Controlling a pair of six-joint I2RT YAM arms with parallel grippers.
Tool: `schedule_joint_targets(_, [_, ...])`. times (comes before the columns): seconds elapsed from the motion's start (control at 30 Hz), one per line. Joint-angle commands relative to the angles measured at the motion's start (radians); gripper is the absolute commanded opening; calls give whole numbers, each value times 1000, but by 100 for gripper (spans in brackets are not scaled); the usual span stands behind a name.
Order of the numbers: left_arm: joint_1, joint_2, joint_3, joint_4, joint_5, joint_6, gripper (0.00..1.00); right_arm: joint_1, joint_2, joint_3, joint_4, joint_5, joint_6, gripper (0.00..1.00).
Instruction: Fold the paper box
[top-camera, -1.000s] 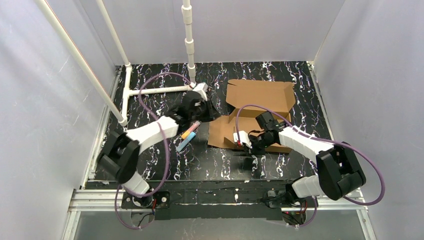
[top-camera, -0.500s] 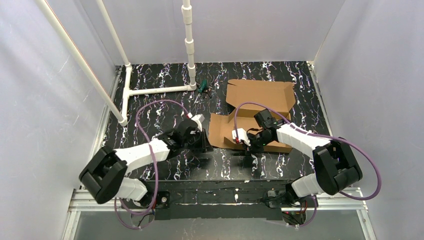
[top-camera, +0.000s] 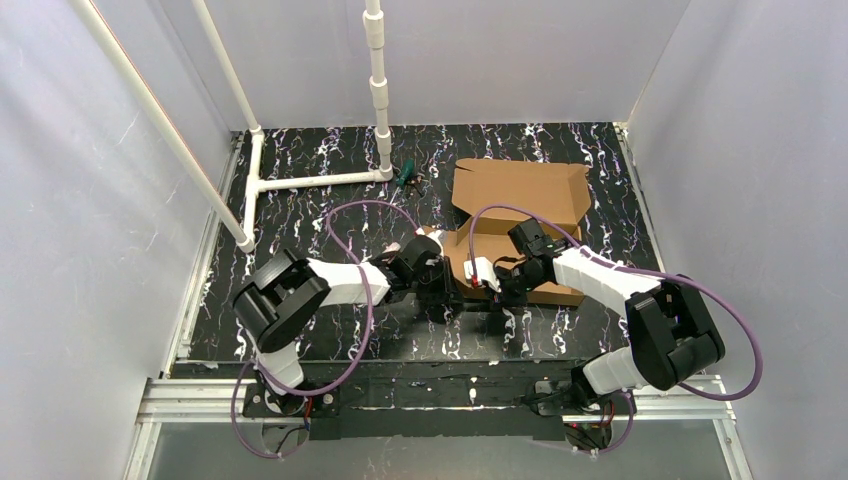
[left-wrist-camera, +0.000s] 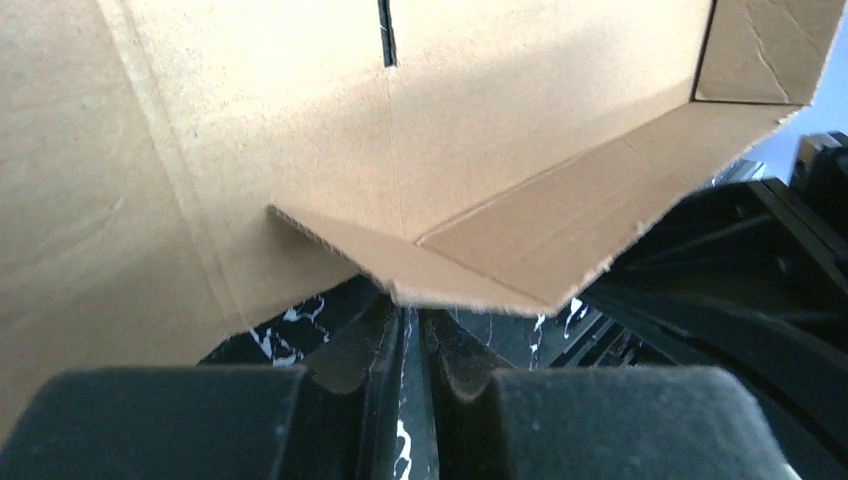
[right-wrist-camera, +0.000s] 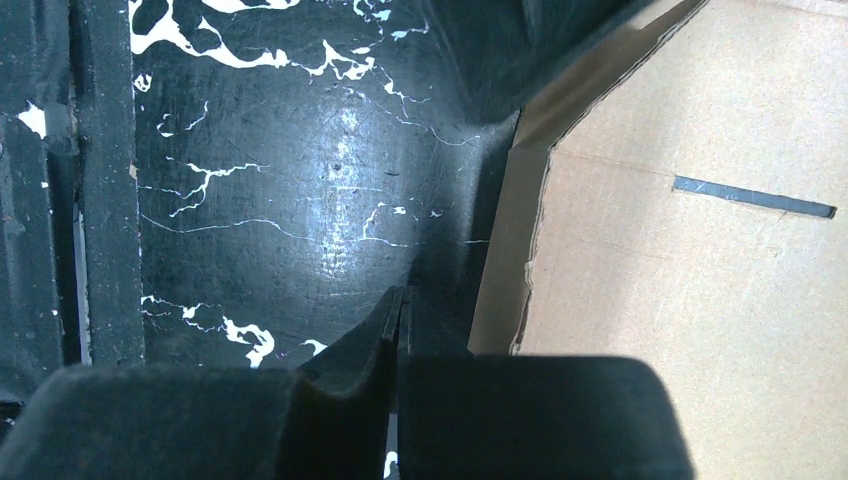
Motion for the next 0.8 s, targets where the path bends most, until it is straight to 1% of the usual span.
schedule_joint_targets(0.0, [-10, 51, 62, 36, -15, -28, 11, -3, 6, 13, -7, -32, -23, 6])
schedule_joint_targets(0.17, [-18, 54, 81, 47, -73, -14, 12, -3, 6, 12, -20, -30, -42, 4])
schedule_joint_targets(0.37, [-18, -65, -23, 29, -170, 38, 14, -3, 4, 9, -28, -31, -56, 2])
schedule_joint_targets(0.43, [-18, -80, -24, 13, -188, 50, 15, -3, 11, 14, -39, -38, -68, 1])
schedule_joint_targets(0.6, [-18, -28, 64, -20, -183, 73, 15, -1, 15, 17, -71, -59, -102, 1])
schedule_joint_targets(0.77, [-17, 36, 148, -25, -147, 79, 15, 3, 20, 19, -84, -64, -129, 1])
